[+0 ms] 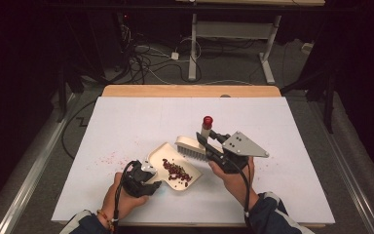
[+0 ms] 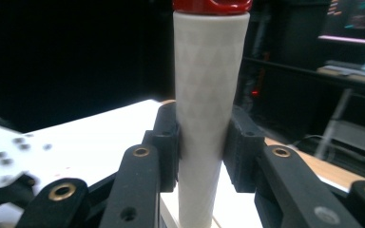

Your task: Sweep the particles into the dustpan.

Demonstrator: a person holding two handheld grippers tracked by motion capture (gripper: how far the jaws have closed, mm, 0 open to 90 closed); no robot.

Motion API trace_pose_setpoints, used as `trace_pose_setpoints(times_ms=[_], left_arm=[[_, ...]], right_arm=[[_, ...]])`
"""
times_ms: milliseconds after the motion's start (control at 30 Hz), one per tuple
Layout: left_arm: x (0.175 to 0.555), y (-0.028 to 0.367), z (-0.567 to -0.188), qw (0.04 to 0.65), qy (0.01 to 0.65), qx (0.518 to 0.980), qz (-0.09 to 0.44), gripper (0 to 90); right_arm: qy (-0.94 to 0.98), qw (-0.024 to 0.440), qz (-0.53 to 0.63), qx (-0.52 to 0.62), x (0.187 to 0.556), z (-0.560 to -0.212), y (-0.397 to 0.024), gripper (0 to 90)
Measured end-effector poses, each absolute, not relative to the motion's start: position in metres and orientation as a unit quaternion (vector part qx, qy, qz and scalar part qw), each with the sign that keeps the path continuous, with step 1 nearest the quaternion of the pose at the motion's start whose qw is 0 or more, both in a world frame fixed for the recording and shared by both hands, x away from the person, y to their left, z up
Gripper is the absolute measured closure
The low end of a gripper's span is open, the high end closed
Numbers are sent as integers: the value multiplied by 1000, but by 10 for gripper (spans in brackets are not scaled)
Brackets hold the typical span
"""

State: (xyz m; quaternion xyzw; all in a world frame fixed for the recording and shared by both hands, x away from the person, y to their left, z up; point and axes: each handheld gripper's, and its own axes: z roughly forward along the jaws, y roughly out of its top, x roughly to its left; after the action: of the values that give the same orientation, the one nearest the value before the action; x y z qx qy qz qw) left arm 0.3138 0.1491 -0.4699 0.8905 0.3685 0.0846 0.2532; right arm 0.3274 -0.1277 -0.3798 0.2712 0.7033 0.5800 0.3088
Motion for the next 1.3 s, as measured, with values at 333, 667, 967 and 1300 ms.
trace_pose_setpoints(times_ms=[333, 667, 967, 1300], left_arm=[[314, 149, -470, 254, 371, 890, 82, 639], [314, 149, -470, 254, 372, 889, 83, 639], [314, 149, -470, 256, 372, 888, 82, 639], [314, 150, -470, 257, 373, 888, 81, 638]], right_arm=[[729, 336, 534, 267, 340, -405, -116, 702], [735, 268, 569, 254, 320, -389, -109, 701], [720, 307, 564, 262, 325, -378, -127, 701], [720, 301, 555, 286, 338, -386, -133, 701]])
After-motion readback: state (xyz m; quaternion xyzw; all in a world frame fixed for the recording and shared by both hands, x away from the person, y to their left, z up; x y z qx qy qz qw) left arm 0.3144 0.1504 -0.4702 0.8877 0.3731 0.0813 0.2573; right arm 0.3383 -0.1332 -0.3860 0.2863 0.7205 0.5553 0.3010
